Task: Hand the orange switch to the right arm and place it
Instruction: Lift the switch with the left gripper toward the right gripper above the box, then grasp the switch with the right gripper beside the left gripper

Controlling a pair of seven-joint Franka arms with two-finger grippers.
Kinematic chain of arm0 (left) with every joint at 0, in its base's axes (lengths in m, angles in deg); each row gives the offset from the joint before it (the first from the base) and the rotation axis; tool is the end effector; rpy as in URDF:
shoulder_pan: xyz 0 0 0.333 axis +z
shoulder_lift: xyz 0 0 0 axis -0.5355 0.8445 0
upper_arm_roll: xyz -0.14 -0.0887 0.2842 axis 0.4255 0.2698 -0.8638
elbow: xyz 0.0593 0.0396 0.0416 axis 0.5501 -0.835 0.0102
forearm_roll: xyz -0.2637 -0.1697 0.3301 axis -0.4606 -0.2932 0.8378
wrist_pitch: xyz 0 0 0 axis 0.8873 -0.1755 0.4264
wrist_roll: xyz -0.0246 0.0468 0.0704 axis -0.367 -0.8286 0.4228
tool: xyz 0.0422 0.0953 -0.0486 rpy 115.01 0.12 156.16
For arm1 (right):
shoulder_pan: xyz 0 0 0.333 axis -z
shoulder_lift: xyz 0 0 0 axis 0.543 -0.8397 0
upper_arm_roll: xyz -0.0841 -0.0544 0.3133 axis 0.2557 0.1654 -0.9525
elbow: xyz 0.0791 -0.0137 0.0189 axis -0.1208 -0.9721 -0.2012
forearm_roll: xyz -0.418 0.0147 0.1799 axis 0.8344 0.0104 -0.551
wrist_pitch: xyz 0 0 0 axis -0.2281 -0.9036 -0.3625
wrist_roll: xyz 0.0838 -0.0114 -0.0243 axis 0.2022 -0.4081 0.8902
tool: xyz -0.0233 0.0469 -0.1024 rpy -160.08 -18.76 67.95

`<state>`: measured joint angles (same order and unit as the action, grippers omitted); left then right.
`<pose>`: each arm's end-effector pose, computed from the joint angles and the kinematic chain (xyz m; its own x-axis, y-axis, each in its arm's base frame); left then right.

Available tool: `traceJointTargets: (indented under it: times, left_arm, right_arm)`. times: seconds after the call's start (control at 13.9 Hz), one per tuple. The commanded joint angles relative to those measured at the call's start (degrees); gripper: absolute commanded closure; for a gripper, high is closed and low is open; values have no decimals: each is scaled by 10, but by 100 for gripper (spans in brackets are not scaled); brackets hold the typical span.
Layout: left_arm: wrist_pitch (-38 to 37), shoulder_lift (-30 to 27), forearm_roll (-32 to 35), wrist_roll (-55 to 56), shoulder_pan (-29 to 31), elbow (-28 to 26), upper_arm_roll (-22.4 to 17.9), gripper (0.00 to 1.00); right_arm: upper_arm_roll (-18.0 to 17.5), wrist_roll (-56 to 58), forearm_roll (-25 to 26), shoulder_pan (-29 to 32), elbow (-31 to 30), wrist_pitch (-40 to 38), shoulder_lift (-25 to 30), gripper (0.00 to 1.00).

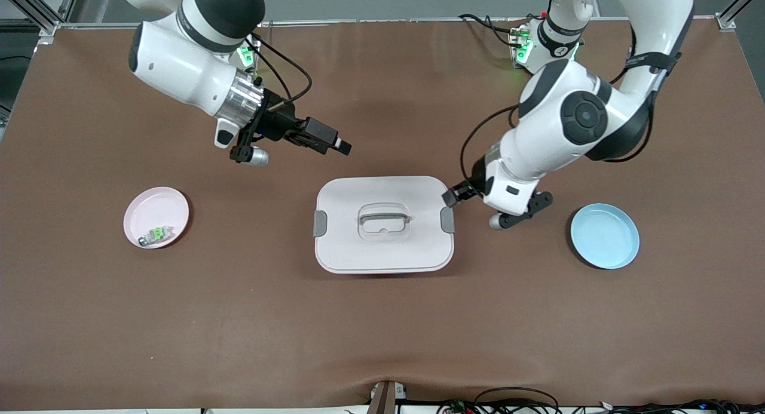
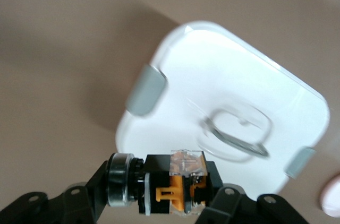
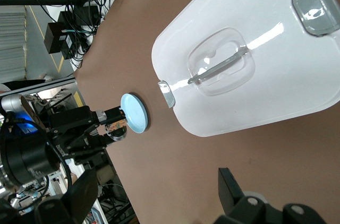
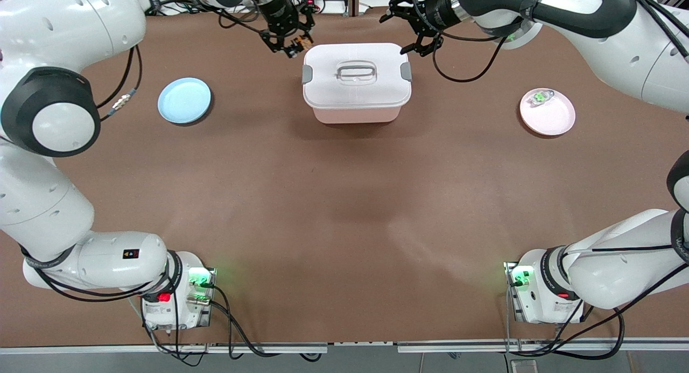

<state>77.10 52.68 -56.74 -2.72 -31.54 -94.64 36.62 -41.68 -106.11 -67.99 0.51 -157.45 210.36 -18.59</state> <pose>0.6264 -0.3802 0.4354 0.8561 0.4643 -0.2268 0.5120 -0.8216 0.2505 0.5466 0.3590 0.4708 0.9014 -0.3746 -0.2171 -0.4068 -0.5615 -0.7205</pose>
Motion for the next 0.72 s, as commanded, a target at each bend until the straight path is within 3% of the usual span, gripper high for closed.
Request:
traceJointTargets:
  times: [0.0, 0.43, 0.65]
  left_arm:
    - [-12, 10, -53, 36, -16, 23, 0, 100]
    - [-12, 34, -156, 139, -44, 24, 0, 100]
    - [-12, 67, -189, 192, -71, 56, 0, 100]
  right_arm:
    - [5, 7, -32, -11, -27, 21, 16, 0]
    - [5, 7, -46, -60, -36, 112, -2, 0]
    - [5, 6, -46, -76, -37, 119, -5, 0]
